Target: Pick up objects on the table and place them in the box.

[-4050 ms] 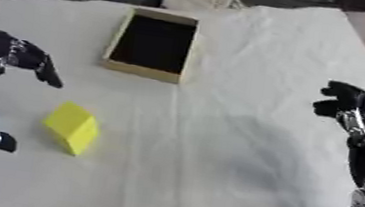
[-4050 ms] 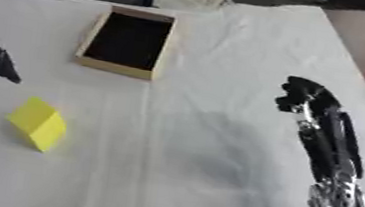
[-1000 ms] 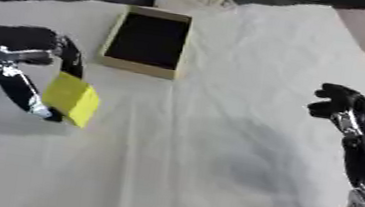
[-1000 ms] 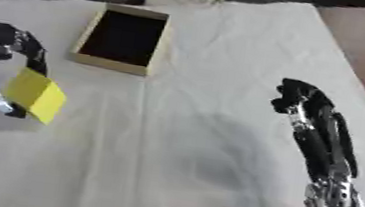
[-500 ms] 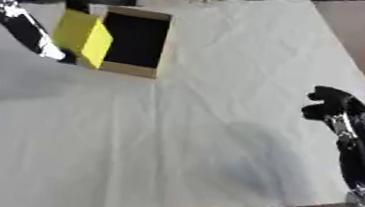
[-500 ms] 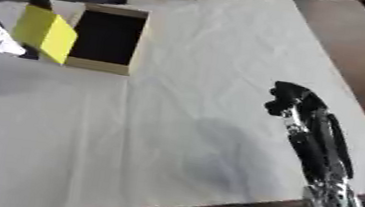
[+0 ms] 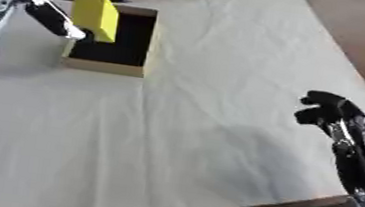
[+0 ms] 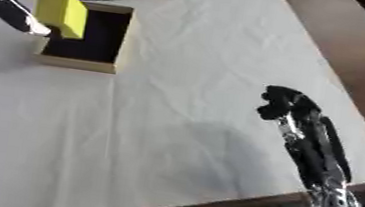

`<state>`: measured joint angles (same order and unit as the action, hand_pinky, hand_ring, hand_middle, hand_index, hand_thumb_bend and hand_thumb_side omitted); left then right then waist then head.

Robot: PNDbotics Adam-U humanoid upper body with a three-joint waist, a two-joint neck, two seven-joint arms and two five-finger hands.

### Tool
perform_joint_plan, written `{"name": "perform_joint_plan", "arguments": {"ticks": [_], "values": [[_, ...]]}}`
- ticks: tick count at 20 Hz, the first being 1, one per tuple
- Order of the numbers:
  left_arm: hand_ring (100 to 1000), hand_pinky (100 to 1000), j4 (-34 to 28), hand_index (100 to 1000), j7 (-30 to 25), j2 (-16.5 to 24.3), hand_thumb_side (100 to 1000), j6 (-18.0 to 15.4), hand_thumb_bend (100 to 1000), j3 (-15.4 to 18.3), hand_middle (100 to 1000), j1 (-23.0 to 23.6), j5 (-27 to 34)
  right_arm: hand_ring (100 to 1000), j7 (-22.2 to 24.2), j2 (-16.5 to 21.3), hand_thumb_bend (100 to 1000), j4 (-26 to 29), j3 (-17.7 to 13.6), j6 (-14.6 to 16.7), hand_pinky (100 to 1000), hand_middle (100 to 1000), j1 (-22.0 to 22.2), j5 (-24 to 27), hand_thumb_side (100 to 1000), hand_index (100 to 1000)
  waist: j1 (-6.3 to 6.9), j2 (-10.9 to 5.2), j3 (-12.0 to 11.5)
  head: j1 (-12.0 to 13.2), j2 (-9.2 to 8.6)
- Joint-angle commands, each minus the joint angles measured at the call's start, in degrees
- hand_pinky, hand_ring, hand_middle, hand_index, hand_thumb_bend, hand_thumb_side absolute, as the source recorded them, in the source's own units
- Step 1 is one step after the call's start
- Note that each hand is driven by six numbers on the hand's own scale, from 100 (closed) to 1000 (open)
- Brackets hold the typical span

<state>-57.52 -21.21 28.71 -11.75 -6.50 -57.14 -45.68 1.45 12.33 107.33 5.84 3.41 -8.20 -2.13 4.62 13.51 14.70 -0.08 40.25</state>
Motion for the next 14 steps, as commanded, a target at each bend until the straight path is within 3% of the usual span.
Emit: {"name": "perform_joint_plan", "arguments": {"ticks": [1,6,12,14], "values": [[589,751,4.0,648,3.2,0.4,167,-0.2,591,2.3,511,-2.1,-3.1,626,0.5,0.2,413,0.7,0.3,0.1,653,662,-0.9,0.6,772,762,-0.05,-0.65,0.6,0.6,-0.79],[594,750,8.4,656,8.0,-0.4,182,0.5,598,3.7,516,-2.9,-6.6,626,1.2,0.1,413,0.7,1.0,0.1,653,662,-1.5,0.8,773,762,0.2,-0.15,1.9,1.1,-1.13],[645,771,11.6,735,9.8,-1.5,293,-0.3,674,3.0,588,-2.1,-9.0,625,1.4,0.1,412,0.8,1.0,0.1,653,662,-1.6,0.8,774,762,0.18,0.12,2.0,1.1,-1.09],[691,791,11.9,784,9.0,-1.8,382,-0.5,733,2.7,642,-2.0,-9.7,625,1.3,0.1,411,0.8,1.0,0.1,653,662,-1.6,0.8,774,762,0.15,0.12,1.8,1.1,-1.05]]}}
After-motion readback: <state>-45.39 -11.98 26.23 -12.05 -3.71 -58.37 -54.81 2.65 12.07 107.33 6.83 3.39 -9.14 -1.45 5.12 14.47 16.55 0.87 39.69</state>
